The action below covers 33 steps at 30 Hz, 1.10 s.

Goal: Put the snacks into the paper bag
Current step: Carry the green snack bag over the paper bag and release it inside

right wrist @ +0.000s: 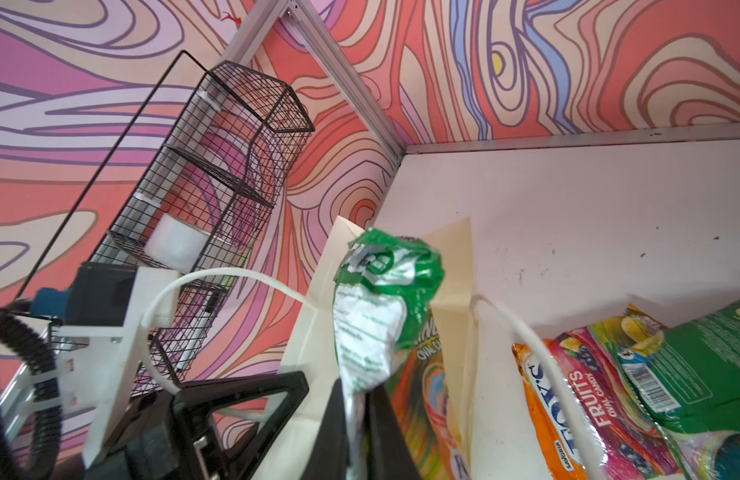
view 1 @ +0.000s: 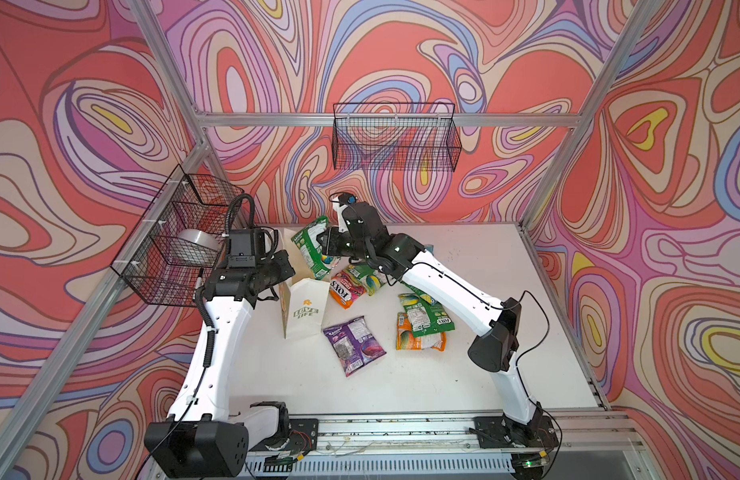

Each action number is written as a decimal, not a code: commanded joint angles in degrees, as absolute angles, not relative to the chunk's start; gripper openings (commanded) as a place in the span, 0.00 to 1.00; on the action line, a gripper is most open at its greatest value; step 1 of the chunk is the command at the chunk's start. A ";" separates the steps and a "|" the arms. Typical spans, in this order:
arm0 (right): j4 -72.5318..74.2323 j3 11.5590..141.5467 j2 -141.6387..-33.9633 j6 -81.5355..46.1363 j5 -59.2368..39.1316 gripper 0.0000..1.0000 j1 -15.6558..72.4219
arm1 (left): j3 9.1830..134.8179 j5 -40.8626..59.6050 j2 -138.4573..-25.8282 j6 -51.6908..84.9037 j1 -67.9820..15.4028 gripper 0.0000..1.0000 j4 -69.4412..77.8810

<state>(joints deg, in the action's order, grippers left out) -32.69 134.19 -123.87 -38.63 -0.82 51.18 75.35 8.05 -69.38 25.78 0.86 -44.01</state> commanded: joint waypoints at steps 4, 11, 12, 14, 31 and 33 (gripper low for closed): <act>-33.45 136.49 -126.33 -38.73 1.76 0.00 53.21 | 74.54 10.45 -68.71 26.54 1.41 0.00 -41.33; -33.24 138.19 -128.59 -39.84 0.52 0.00 54.26 | 74.19 11.75 -68.91 26.59 1.41 0.00 -40.62; -32.86 138.24 -128.74 -39.82 0.14 0.01 54.34 | 74.18 11.85 -69.01 26.61 1.41 0.00 -40.61; -32.35 138.66 -129.02 -39.88 -0.43 0.05 54.56 | 74.15 12.33 -69.14 26.68 1.41 0.00 -40.43; -32.01 141.39 -124.45 -29.17 -2.80 0.63 56.13 | 74.23 11.17 -69.87 27.15 1.75 0.00 -41.04; -34.08 140.87 -121.86 -27.11 -0.65 0.68 56.12 | 74.27 12.04 -70.48 27.42 2.02 0.00 -40.95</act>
<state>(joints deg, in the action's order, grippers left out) -31.92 139.61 -127.55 -32.36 -2.94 55.53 74.46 11.46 -69.56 26.50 1.43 -41.63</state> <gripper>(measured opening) 0.661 0.048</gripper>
